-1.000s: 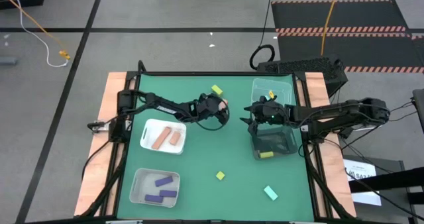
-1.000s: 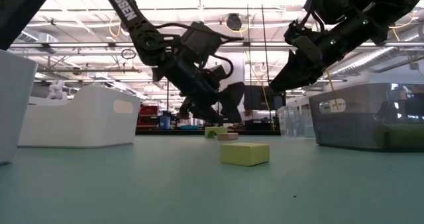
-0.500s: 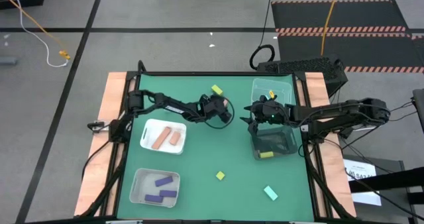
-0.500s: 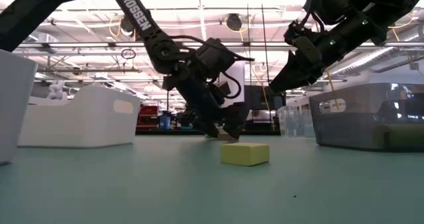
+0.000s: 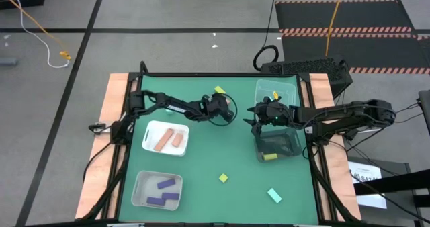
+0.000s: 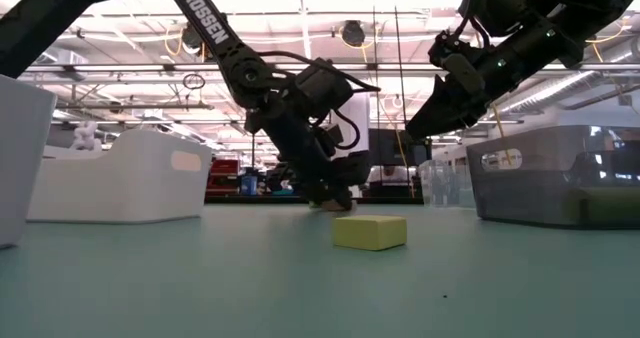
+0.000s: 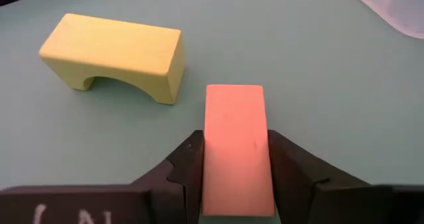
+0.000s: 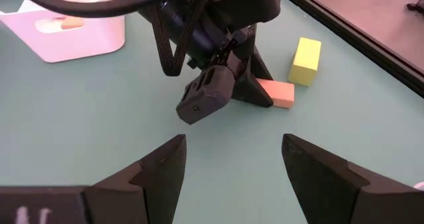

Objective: Sort & place blocks by color
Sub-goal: Put the brown block into the white bin

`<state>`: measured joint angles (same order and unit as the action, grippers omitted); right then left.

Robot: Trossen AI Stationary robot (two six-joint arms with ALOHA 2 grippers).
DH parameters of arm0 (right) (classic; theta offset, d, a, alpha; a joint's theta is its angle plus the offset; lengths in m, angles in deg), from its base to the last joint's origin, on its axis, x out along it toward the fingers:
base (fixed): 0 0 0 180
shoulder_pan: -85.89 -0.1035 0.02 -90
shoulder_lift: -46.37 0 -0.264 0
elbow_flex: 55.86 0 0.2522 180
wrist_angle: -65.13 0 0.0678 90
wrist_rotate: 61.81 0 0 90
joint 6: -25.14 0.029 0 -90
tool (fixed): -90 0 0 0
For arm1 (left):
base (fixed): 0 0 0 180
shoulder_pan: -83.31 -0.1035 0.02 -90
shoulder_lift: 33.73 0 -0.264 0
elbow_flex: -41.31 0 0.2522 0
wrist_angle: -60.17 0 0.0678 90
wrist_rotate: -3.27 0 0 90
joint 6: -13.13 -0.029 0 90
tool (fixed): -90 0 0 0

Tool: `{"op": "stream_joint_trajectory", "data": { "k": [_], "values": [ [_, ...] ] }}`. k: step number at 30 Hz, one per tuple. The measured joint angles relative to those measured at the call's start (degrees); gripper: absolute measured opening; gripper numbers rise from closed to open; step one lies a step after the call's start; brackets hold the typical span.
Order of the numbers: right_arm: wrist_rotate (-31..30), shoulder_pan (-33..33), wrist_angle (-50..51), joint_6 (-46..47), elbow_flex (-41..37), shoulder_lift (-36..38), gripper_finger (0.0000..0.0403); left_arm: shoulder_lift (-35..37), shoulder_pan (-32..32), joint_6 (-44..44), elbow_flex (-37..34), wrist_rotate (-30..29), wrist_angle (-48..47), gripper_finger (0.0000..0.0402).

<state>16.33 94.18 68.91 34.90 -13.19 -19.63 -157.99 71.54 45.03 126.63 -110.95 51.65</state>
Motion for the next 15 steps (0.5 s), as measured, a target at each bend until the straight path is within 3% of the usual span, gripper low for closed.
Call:
{"op": "stream_joint_trajectory", "data": {
  "k": [8,15],
  "values": [
    [-0.07,-0.02,0.12,0.04,0.0,0.02,0.024,5.52,1.94,-1.82,-0.41,6.68,-0.01,0.013],
    [-0.1,-0.02,0.22,0.04,0.0,0.0,0.024,15.62,4.54,-10.88,-0.32,6.18,1.24,0.013]
  ]
}}
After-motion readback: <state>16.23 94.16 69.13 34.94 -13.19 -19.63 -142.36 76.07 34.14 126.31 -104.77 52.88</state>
